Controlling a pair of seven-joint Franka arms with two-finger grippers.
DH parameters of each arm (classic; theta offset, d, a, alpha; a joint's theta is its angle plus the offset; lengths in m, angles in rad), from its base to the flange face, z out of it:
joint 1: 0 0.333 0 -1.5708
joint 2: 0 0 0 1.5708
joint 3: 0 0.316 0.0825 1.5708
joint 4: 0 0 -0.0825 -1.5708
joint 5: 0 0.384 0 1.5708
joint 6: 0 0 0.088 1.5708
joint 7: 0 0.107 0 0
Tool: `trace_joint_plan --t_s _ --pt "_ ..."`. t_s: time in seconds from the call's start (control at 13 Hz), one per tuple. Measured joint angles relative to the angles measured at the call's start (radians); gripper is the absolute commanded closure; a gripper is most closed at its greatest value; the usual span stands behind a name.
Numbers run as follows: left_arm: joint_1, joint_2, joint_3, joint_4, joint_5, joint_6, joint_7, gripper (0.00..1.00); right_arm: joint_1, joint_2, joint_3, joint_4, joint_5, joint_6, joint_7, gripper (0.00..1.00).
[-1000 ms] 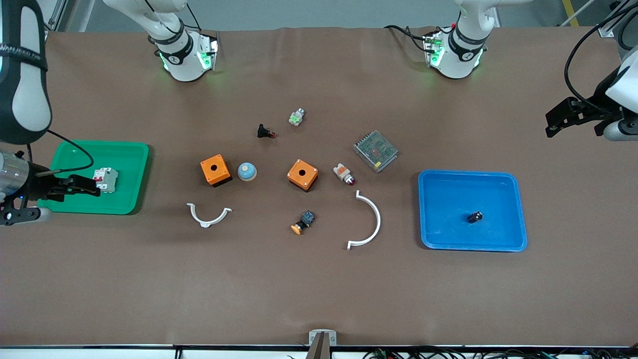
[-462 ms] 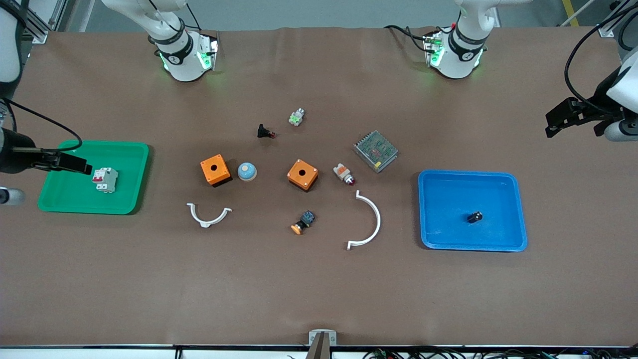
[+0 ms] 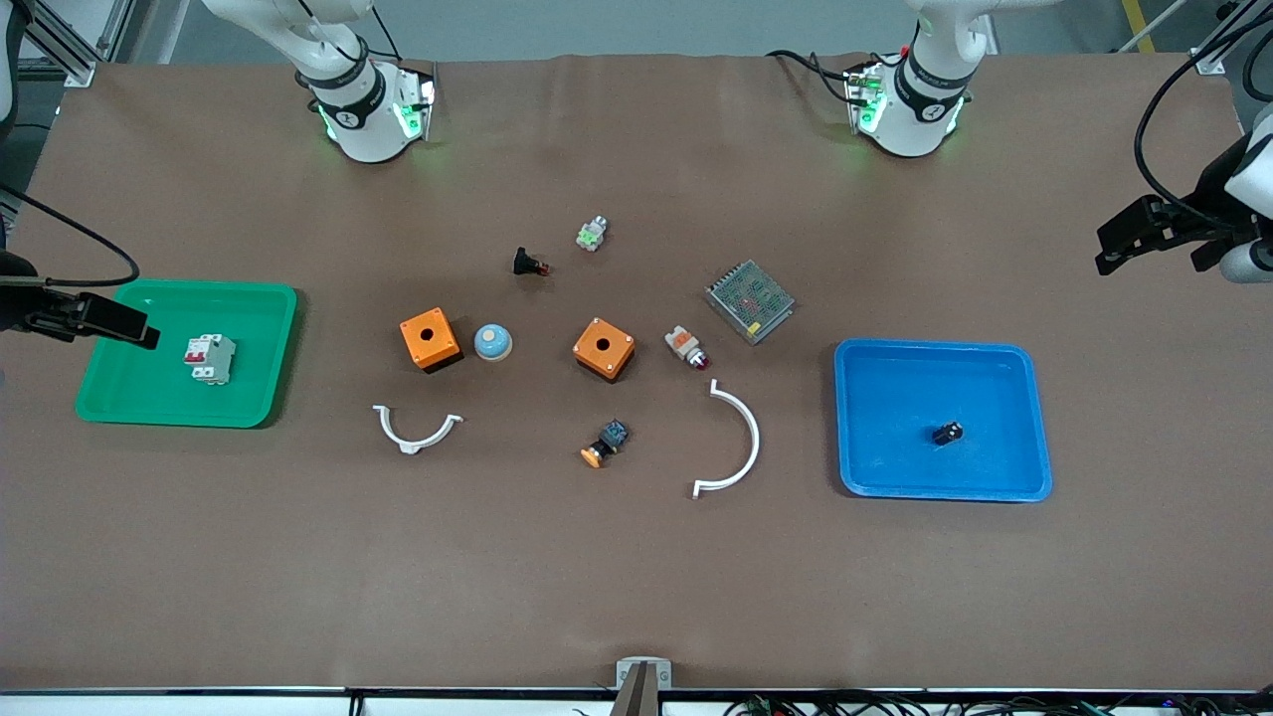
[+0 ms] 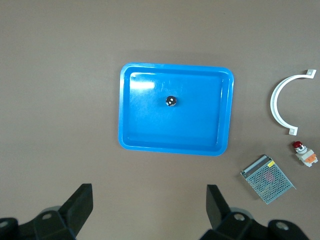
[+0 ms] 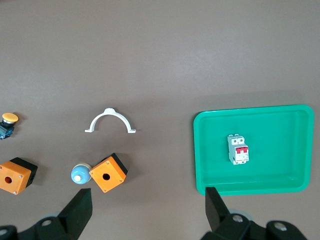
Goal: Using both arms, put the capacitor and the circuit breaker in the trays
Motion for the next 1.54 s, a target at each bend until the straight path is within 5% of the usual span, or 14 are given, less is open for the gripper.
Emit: trace_joint_plan --t_s 0.31,0.54,0.77,1.54 --pt "0.002 0.0 0.0 -0.001 0.0 0.0 0.019 0.0 0.017 -0.024 -0.003 -0.003 0.0 0.025 0.0 0.0" --pt "0.0 0.0 -0.009 -0.002 -0.004 0.0 0.02 0.0 0.131 -0.037 -0.104 -0.012 0.0 0.028 0.0 0.0" --pt "-0.002 0.0 -0.013 -0.002 -0.024 0.0 0.02 0.0 0.137 -0.074 -0.13 -0.074 0.0 0.054 -0.045 0.0" --pt "-0.002 0.0 -0.014 0.0 -0.025 -0.014 0.02 0.0 0.128 -0.128 -0.121 -0.151 -0.024 0.069 -0.1 0.0"
